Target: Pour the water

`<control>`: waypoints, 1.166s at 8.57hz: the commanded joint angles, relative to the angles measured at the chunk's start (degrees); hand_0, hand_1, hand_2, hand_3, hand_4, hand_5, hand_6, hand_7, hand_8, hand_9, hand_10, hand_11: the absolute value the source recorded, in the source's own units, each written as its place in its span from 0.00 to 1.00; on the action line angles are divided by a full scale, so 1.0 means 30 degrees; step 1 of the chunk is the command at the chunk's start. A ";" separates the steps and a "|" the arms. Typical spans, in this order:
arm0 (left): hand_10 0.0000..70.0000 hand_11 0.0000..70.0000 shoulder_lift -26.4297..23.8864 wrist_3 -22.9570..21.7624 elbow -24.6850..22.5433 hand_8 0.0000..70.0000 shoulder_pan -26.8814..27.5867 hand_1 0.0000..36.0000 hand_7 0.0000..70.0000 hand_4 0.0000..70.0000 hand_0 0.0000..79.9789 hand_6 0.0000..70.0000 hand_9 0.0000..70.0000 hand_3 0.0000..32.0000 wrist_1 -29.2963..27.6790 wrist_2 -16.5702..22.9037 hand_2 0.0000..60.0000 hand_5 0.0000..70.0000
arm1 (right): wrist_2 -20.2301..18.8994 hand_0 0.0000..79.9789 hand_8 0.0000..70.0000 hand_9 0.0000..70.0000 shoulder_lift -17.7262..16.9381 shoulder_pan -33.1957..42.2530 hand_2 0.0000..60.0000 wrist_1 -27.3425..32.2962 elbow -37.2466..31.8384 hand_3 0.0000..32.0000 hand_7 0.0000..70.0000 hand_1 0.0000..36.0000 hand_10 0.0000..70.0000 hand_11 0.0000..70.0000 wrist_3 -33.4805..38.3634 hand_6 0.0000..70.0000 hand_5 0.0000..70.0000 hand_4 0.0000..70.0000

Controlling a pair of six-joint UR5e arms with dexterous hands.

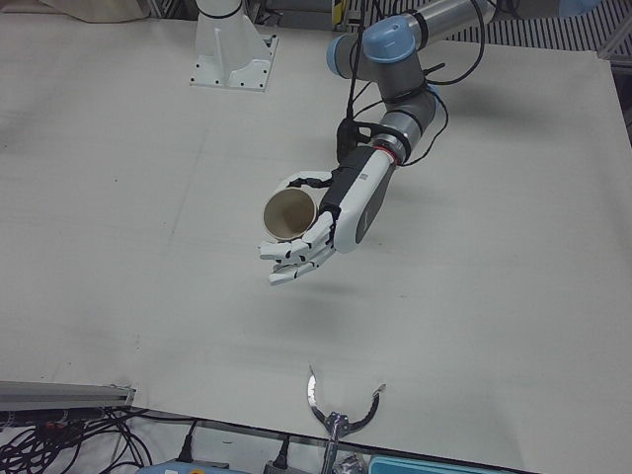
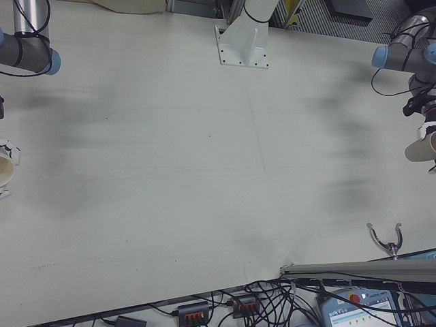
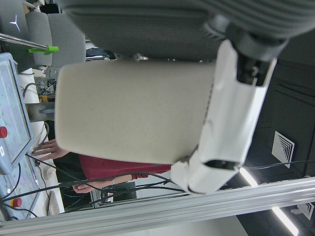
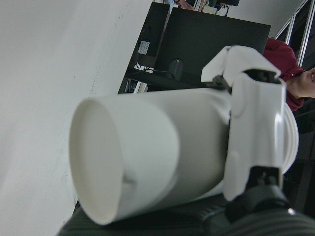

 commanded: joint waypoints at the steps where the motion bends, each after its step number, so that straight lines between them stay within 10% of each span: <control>1: 0.22 0.38 0.3122 0.0000 0.0518 0.17 0.0333 1.00 0.56 0.20 1.00 0.29 0.27 0.00 -0.3143 -0.0177 1.00 0.32 | -0.0064 1.00 0.41 0.57 -0.1403 -0.0107 0.51 0.0223 0.0895 0.00 0.72 1.00 0.63 0.93 0.0133 0.60 0.03 0.00; 5: 0.22 0.38 0.8494 -0.1871 0.1863 0.18 0.0042 1.00 0.56 0.18 1.00 0.29 0.27 0.00 -0.8800 -0.0237 1.00 0.29 | -0.0152 1.00 0.40 0.55 -0.1490 0.0270 0.57 0.0136 0.0893 0.00 0.71 1.00 0.62 0.93 0.0103 0.59 0.03 0.00; 10: 0.19 0.34 0.9873 -0.2052 0.6791 0.16 0.0100 1.00 0.52 0.18 0.98 0.26 0.24 0.00 -1.4058 -0.0469 1.00 0.27 | -0.0384 1.00 0.38 0.53 -0.1754 0.0741 0.56 0.0135 0.0922 0.00 0.70 1.00 0.59 0.89 0.0103 0.57 0.02 0.00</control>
